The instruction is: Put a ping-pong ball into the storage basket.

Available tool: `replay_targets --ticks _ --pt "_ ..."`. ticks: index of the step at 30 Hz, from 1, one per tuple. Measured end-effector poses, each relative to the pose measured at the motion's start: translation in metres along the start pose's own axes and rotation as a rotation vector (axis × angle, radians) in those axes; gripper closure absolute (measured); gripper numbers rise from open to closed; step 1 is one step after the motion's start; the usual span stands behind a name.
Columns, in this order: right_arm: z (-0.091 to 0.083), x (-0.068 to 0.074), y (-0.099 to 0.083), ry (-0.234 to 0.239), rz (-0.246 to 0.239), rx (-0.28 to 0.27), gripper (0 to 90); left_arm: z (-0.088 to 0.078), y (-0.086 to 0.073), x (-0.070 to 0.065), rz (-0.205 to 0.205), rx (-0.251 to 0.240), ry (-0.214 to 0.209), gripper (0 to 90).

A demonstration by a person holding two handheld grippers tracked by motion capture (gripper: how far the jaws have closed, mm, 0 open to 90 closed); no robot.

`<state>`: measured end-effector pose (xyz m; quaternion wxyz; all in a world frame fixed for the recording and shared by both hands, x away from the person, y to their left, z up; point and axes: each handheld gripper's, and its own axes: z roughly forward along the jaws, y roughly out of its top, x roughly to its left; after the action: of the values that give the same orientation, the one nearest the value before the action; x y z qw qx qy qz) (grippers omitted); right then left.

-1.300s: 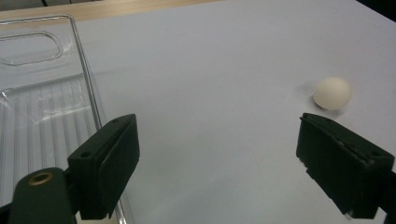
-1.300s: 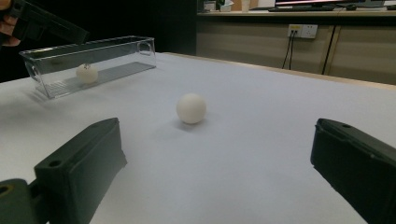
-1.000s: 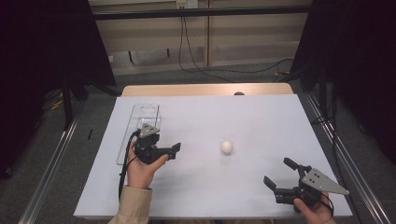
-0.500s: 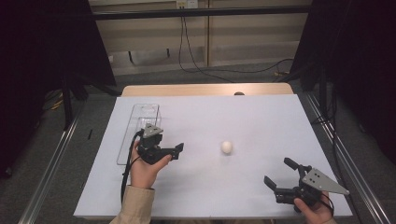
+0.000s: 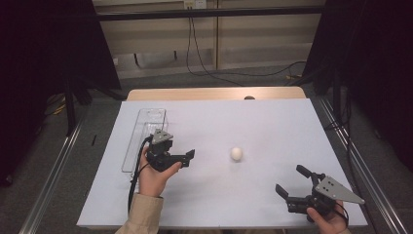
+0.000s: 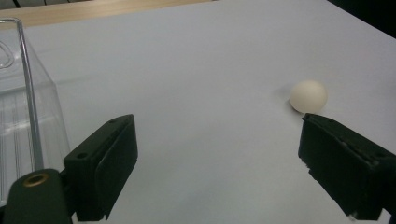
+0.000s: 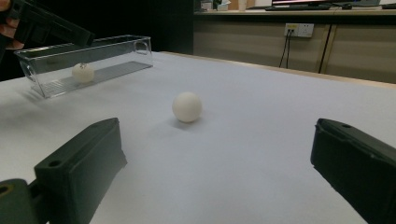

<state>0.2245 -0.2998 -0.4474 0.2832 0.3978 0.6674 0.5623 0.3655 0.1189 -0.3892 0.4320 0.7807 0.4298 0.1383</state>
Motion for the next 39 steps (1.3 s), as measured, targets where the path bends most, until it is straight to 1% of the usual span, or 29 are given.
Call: replay_targets --ticks 6,9,10,11,12,16,21,26,27,29,30,31,35,39 --pt "0.0 0.0 0.0 0.004 -0.002 0.0 1.7 0.002 -0.001 -0.002 -0.006 -0.004 -0.005 11.6" --pt "0.0 0.001 0.001 0.002 0.004 -0.005 1.7 0.003 -0.001 -0.003 -0.005 -0.005 -0.006 11.3" --pt "0.0 0.0 0.0 0.004 -0.004 -0.003 1.7 0.003 -0.001 -0.004 -0.003 -0.003 -0.007 11.2" --pt "0.0 0.0 0.0 0.004 -0.004 -0.003 1.7 0.003 -0.001 -0.004 0.002 -0.005 -0.008 11.1" --pt "0.0 0.0 0.001 0.004 -0.005 -0.003 1.7 0.004 -0.001 -0.006 -0.001 -0.008 -0.011 11.1" --pt "-0.001 0.001 0.001 0.006 -0.002 -0.006 1.7 0.005 -0.001 -0.009 0.01 -0.008 -0.018 11.1" --pt "0.0 0.001 0.001 0.005 0.004 -0.007 1.7 0.007 -0.001 -0.011 0.008 -0.011 -0.024 10.8" --pt "0.0 0.0 0.001 0.006 0.001 -0.006 1.7 0.011 -0.002 -0.013 0.019 -0.009 -0.032 10.6" --pt "0.0 0.0 0.001 0.006 0.001 -0.006 1.7 0.012 -0.002 -0.014 0.027 -0.006 -0.032 10.6" --pt "0.0 0.0 0.001 0.007 0.0 -0.004 1.8 0.015 -0.002 -0.015 0.027 -0.005 -0.038 10.4" --pt "0.0 0.001 0.001 0.006 -0.001 -0.005 1.7 0.015 -0.002 -0.016 0.039 0.004 -0.037 10.4" --pt "0.0 0.0 0.001 0.006 -0.002 -0.005 1.7 0.016 -0.002 -0.017 0.029 -0.005 -0.043 10.4" --pt "-0.001 0.0 0.001 0.004 -0.001 -0.007 1.7 0.019 -0.003 -0.02 0.045 0.01 -0.049 10.4" --pt "-0.001 0.001 0.001 0.007 -0.002 -0.006 1.7 0.021 -0.003 -0.023 0.044 0.008 -0.055 10.4"
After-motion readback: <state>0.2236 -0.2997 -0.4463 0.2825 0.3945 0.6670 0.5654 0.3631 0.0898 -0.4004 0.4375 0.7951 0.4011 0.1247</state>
